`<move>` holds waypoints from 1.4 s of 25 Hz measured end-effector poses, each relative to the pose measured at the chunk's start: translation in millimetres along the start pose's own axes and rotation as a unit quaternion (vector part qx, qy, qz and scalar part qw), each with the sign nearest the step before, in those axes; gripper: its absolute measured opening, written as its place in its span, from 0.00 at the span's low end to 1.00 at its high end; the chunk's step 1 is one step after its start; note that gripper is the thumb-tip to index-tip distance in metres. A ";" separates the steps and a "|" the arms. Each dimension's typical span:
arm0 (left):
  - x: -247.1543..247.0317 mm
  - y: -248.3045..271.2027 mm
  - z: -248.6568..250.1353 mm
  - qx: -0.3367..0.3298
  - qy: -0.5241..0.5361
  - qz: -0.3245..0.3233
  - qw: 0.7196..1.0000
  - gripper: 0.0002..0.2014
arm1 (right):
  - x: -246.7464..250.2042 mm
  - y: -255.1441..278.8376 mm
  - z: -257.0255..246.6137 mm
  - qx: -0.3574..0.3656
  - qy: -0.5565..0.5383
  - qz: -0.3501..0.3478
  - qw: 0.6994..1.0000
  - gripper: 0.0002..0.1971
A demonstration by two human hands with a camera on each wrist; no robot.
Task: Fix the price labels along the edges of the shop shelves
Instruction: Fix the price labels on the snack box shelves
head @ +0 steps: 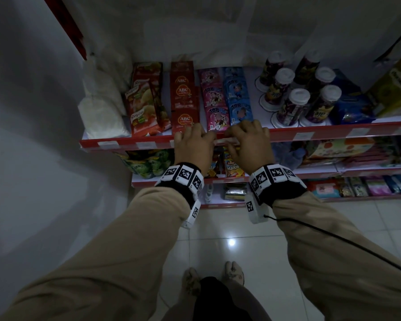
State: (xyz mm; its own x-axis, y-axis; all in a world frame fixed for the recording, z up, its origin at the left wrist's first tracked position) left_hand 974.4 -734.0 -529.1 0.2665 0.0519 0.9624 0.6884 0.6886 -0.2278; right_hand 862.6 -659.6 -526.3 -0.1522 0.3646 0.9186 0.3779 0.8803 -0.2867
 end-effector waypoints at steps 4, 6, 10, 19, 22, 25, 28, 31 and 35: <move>-0.9 -1.0 1.3 -0.005 -0.020 -0.008 1.000 0.12 | 0.6 -2.8 -3.8 0.008 0.044 -0.003 0.999 0.09; -2.5 1.2 0.9 -0.007 -0.023 -0.008 1.000 0.12 | 0.9 -2.1 -3.5 0.008 0.044 0.002 0.999 0.08; -2.5 1.5 0.7 -0.020 -0.033 -0.004 0.999 0.13 | 2.5 3.5 -3.0 0.014 0.028 0.054 0.998 0.06; -3.8 3.1 -0.4 -0.033 -0.052 -0.009 0.998 0.13 | 0.6 3.2 -2.3 0.038 0.055 0.036 0.997 0.06; 0.4 4.9 -3.6 -0.029 -0.029 -0.004 0.999 0.14 | 5.7 6.8 -3.1 0.039 0.041 0.035 0.998 0.10; 5.2 6.0 -7.5 -0.036 -0.005 -0.006 0.999 0.15 | 9.6 6.7 -6.7 0.027 0.041 0.028 0.998 0.12; 8.1 6.1 -10.8 -0.047 -0.002 -0.022 0.999 0.19 | 8.9 1.6 -24.7 0.048 0.040 0.028 0.998 0.11; 12.0 8.6 -11.5 -0.068 -0.009 -0.030 0.997 0.19 | -1.9 -3.4 -41.7 0.052 0.052 -0.012 0.997 0.13; 22.7 17.2 -40.9 -0.036 -0.024 -0.016 0.999 0.20 | -9.6 -6.4 -45.3 0.010 0.065 -0.034 0.997 0.13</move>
State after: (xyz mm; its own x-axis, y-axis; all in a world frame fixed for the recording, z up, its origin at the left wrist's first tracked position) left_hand 1019.9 -750.5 -517.2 0.2128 0.0662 0.9748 0.7436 0.6362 -0.2055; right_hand 903.0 -682.5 -521.0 -0.0566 0.2620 0.9634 0.3515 0.9084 -0.2264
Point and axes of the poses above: each hand's wrist, its own y-axis away from the middle knuckle, its own x-axis out of the back of the hand, z = x × y, the point moved 6 cm from there along -y, towards the middle knuckle, and after that the axes turned 3 degrees about z, right-handed, at the moved point
